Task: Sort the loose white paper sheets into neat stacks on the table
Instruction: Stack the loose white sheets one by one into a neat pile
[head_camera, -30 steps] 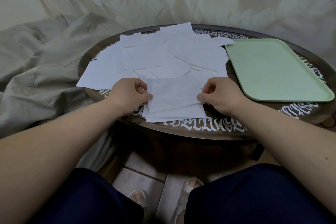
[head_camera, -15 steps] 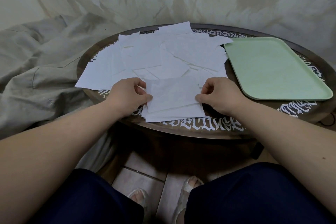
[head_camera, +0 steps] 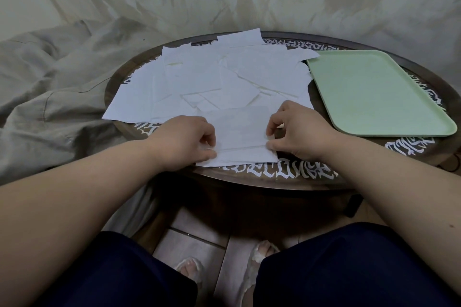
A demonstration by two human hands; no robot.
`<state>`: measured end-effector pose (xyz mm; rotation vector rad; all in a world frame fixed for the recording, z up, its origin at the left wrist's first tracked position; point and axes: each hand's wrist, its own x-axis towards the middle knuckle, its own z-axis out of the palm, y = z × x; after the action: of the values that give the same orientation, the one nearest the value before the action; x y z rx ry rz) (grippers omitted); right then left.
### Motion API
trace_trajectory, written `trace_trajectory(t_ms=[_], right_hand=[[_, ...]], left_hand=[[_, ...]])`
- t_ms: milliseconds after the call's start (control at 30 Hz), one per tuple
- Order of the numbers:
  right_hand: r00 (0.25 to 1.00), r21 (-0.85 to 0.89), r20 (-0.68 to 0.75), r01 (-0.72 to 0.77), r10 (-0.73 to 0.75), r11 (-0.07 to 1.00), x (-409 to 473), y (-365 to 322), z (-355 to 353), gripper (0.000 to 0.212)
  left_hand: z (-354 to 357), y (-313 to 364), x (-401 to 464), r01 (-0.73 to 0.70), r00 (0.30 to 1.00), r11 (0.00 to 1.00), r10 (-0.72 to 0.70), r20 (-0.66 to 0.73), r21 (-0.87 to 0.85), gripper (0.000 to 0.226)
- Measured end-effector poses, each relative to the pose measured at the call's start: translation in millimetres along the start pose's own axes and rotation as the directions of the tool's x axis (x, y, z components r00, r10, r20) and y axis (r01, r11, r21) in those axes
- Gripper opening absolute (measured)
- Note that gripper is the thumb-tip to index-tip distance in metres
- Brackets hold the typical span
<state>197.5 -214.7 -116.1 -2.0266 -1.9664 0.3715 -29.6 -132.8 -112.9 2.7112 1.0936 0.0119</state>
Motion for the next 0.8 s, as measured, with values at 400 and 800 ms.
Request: trace_trajectory(t_ms=[400, 800], right_hand=[[0.984, -0.156, 0.118, 0.151, -0.134, 0.976, 1, -7, 0, 0.013], [0.993, -0.085, 0.060, 0.108, -0.103, 0.990, 0, -4, 3, 0.014]], left_hand=[[1, -10, -4, 0.050, 0.998, 0.999, -0.050, -0.037, -0.014, 0.013], [-1, -9, -9, 0.024, 0.999, 0.998, -0.027, -0.045, -0.059, 0.010]])
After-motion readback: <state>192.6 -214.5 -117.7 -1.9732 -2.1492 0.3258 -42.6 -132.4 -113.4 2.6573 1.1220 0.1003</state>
